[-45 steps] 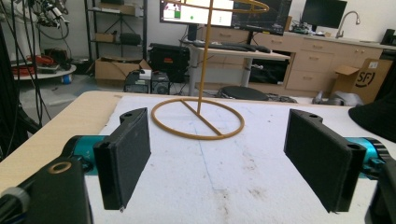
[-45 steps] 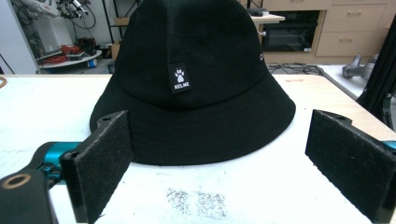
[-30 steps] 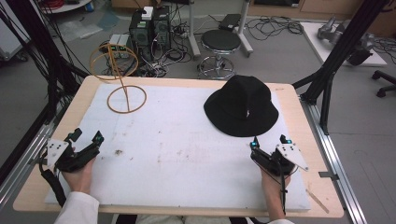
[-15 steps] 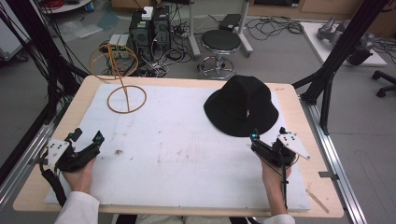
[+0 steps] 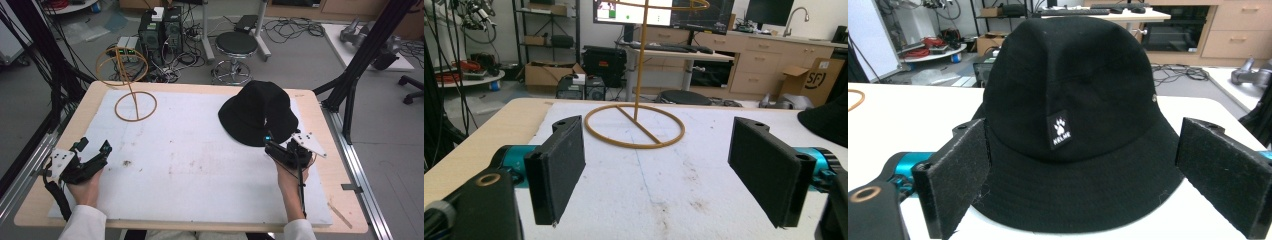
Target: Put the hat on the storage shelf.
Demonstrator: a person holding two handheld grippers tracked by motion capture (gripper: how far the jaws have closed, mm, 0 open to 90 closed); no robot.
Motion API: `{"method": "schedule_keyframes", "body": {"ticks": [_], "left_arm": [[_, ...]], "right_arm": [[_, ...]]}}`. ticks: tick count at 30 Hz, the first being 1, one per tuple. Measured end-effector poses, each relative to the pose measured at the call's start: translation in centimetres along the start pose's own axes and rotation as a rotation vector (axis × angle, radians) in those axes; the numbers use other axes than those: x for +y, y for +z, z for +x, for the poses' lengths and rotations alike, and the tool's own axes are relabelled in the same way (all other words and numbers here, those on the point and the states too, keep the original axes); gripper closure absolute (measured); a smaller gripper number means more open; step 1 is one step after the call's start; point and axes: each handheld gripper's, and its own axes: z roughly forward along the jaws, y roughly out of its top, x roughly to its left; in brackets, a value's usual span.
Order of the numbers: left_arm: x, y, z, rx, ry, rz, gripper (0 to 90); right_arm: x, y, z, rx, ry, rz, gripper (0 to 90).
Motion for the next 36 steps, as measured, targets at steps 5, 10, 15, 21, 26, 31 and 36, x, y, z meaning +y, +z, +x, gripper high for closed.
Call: {"method": "schedule_keyframes", "body": {"ticks": [5, 10, 15, 21, 26, 31, 36], "left_arm": [[0.0, 0.0, 0.0, 0.0, 0.001, 0.0, 22.9], [0.0, 0.0, 0.0, 0.0, -0.002, 0.001, 22.9], [-0.1, 0.2, 0.0, -0.005, -0.003, 0.007, 22.9], [0.0, 0.2, 0.0, -0.008, -0.001, 0.007, 22.9], [-0.1, 0.2, 0.0, -0.01, -0.002, 0.009, 22.9], [-0.1, 0.4, 0.0, -0.016, -0.001, 0.007, 22.9], [-0.1, 0.4, 0.0, -0.026, -0.006, 0.005, 22.8]], "right_arm": [[0.7, 1.2, 0.4, 0.004, -0.012, 0.028, 6.9], [1.5, 2.6, 0.6, -0.004, -0.017, 0.037, 6.9], [2.0, 4.3, 0.4, -0.019, -0.018, 0.104, 6.9], [2.5, 5.6, 0.3, -0.022, -0.024, 0.139, 6.9], [2.6, 7.1, 0.1, -0.036, -0.001, 0.158, 6.9], [2.3, 8.2, -0.2, -0.033, -0.008, 0.178, 6.9], [2.3, 8.9, -0.5, -0.031, 0.01, 0.164, 6.9]]}}
